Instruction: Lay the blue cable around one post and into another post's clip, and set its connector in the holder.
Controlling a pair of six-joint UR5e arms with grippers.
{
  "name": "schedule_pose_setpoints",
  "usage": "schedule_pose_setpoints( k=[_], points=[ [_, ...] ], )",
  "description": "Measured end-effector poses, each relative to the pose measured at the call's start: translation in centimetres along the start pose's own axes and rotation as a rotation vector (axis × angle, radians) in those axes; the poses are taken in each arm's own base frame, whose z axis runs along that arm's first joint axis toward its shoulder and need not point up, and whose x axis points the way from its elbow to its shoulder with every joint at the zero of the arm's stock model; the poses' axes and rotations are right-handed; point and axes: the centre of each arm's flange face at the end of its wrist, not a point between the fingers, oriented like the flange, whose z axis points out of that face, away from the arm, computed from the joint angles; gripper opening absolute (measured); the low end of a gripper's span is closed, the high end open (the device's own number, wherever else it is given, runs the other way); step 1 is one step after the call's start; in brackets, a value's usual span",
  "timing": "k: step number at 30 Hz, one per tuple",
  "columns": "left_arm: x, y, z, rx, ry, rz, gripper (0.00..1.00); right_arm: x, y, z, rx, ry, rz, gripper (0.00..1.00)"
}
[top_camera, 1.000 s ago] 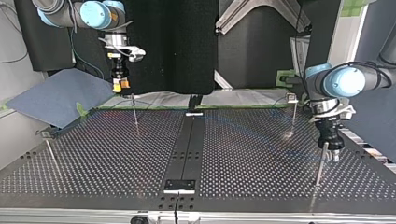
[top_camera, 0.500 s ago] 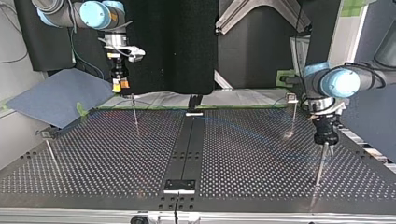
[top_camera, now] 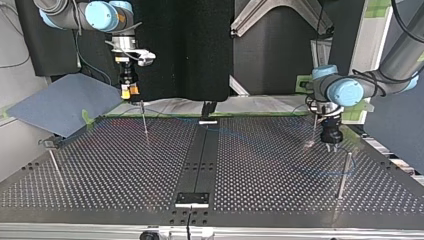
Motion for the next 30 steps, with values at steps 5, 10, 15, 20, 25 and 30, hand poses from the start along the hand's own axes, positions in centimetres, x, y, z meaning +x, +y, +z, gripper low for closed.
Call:
schedule_pose_setpoints(
  k=[5,10,15,20,25,30],
  points=[
    [0.6,0.4,-0.2,-0.010,0.003,-0.044,1.00,0.0,0.0,0.0,0.000,0.000,0.000,1.00],
    [1.2,0.7,-0.9,-0.011,0.007,-0.085,1.00,0.0,0.0,0.0,0.000,0.000,0.000,1.00],
    [1.8,1.4,-1.8,-0.024,0.019,-0.123,1.00,0.0,0.0,0.0,0.000,-0.003,0.000,1.00],
    [2.8,2.1,-3.1,-0.041,0.040,-0.129,1.00,-0.1,0.0,-0.1,0.000,-0.008,0.001,1.00],
    [4.1,2.2,-4.5,-0.043,0.065,-0.116,1.00,-0.1,0.0,-0.1,0.000,-0.009,0.002,1.00],
    [5.1,2.0,-5.3,-0.050,0.075,-0.103,1.00,-0.1,0.0,-0.1,0.000,-0.013,0.002,1.00]
  ],
)
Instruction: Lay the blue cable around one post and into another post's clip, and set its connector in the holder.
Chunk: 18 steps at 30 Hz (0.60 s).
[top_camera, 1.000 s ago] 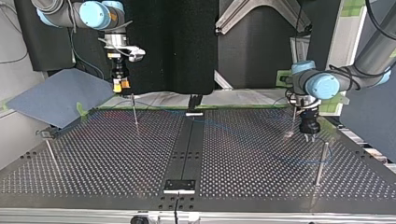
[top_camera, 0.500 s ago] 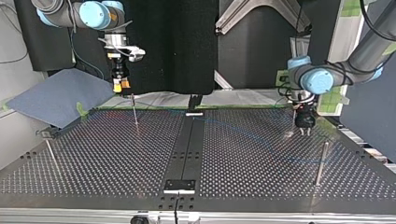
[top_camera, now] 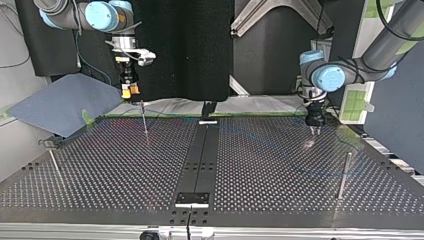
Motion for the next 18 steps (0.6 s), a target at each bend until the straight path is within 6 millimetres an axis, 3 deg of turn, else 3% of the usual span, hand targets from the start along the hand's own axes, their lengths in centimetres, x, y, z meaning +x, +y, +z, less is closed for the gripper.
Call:
schedule_pose_setpoints(
  k=[14,18],
  points=[
    [2.3,1.8,-3.1,-0.031,0.034,0.069,1.00,-0.1,-0.1,-0.1,0.001,-0.007,0.001,1.00],
    [3.3,2.0,-2.9,-0.007,0.058,0.070,1.00,-0.1,-0.2,-0.1,0.003,-0.007,0.002,1.00]
  ],
)
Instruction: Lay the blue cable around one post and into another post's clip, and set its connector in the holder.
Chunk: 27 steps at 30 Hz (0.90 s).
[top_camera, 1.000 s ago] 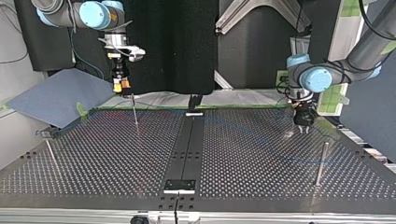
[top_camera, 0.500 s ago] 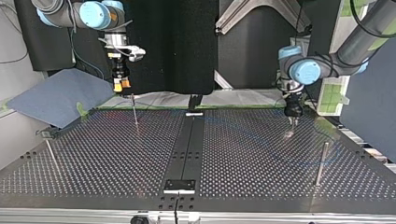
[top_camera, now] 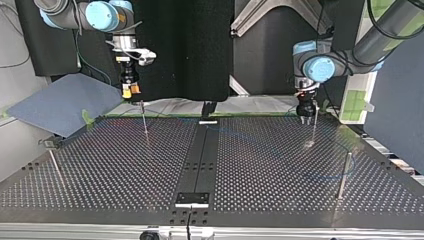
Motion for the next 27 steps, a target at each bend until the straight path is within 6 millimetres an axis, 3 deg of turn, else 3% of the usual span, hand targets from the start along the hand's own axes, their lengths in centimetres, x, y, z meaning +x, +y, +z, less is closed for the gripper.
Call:
schedule_pose_setpoints(
  k=[9,20,27],
  points=[
    [2.3,0.8,1.4,0.055,0.035,0.006,1.00,0.0,-0.1,0.0,0.003,-0.001,0.000,1.00],
    [4.8,4.1,1.6,0.013,0.088,-0.056,1.00,0.0,-0.1,0.0,0.002,0.000,0.000,1.00],
    [5.6,3.9,1.6,0.045,0.124,-0.108,1.00,0.0,0.0,0.0,0.001,0.002,0.000,1.00]
  ],
)
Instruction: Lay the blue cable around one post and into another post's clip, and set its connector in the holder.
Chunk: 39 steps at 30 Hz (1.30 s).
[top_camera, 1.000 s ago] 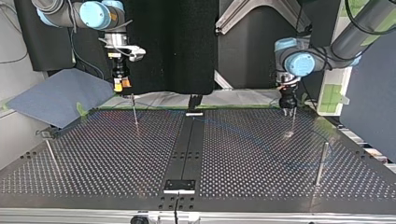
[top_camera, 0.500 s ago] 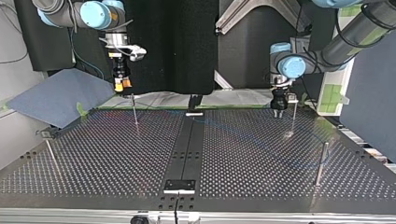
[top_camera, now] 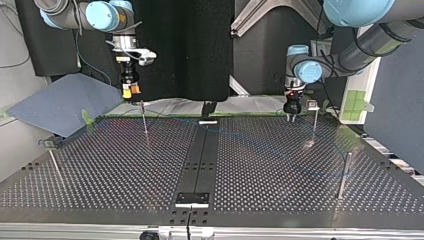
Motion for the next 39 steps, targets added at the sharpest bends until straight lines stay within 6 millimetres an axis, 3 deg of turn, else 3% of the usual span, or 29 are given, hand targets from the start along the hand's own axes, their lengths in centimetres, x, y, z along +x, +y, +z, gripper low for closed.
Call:
schedule_pose_setpoints(
  k=[19,33,39],
  points=[
    [-0.1,0.3,-0.1,-0.026,-0.039,0.038,1.00,-0.1,-0.1,-0.1,0.002,-0.007,0.000,1.00],
    [2.3,4.4,-0.3,-0.091,-0.013,0.160,1.00,0.0,-0.1,-0.1,0.001,-0.004,0.000,1.00],
    [2.7,5.0,-0.4,-0.100,-0.002,0.191,1.00,-0.1,-0.1,-0.1,0.001,-0.004,0.001,1.00]
  ],
)
